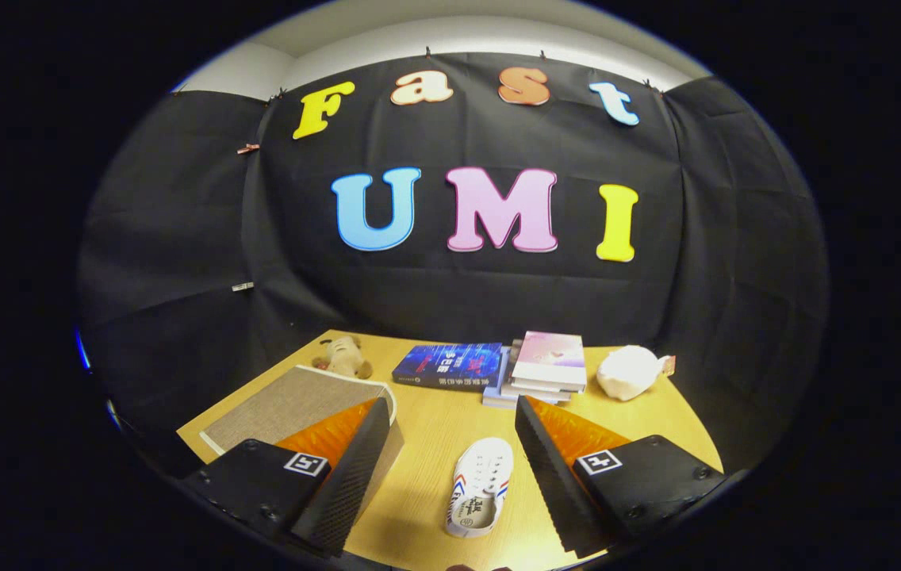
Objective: Open the storage box then place both shoes into the box .Put the left shoe in first, then the right shoe, with the right side of both shoes facing outward in a uniform manner.
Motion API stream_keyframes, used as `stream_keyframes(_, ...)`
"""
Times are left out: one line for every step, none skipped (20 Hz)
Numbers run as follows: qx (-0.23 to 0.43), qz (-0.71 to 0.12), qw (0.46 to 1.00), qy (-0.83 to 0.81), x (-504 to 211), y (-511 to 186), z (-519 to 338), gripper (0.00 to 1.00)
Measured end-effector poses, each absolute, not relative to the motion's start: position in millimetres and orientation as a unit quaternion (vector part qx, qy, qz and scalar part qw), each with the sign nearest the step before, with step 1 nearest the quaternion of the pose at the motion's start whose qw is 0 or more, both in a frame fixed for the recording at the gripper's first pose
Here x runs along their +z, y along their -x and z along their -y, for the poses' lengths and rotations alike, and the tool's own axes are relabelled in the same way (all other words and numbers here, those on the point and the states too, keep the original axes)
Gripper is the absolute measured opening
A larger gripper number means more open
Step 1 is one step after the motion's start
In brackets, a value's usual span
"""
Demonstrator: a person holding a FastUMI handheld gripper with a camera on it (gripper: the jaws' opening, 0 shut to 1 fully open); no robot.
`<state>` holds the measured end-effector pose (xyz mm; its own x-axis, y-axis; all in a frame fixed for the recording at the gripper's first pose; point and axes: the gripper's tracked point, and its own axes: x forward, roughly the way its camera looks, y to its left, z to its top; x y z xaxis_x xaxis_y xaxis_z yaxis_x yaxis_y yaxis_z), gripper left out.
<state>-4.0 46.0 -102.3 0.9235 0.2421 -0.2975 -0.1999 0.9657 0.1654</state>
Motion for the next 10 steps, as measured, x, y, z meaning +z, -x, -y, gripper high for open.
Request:
stream_keyframes(0.13,-0.173,0.973,-0.077,-109.2,3.8,-52.8,0.98)
stream_keyframes(0.148,-0.186,0.967,-0.087,-117.7,1.6,-59.7,0.98)
stream_keyframes(0.165,-0.201,0.961,-0.097,-125.1,2.6,-65.0,0.99)
stream_keyframes(0.184,-0.215,0.953,-0.109,-133.6,1.8,-72.7,0.99)
stream_keyframes(0.206,-0.23,0.943,-0.123,-140.3,2.5,-80.8,0.99)
stream_keyframes(0.229,-0.249,0.931,-0.137,-148.7,5.5,-90.6,0.99)
stream_keyframes(0.249,-0.268,0.918,-0.152,-156.3,9.3,-98.2,0.99)
stream_keyframes(0.27,-0.287,0.903,-0.17,-162.9,15.7,-107.3,0.99)
stream_keyframes(0.292,-0.307,0.886,-0.189,-169.5,23.7,-116.4,0.98)
stream_keyframes(0.311,-0.325,0.869,-0.206,-177.6,31.8,-123.5,0.98)
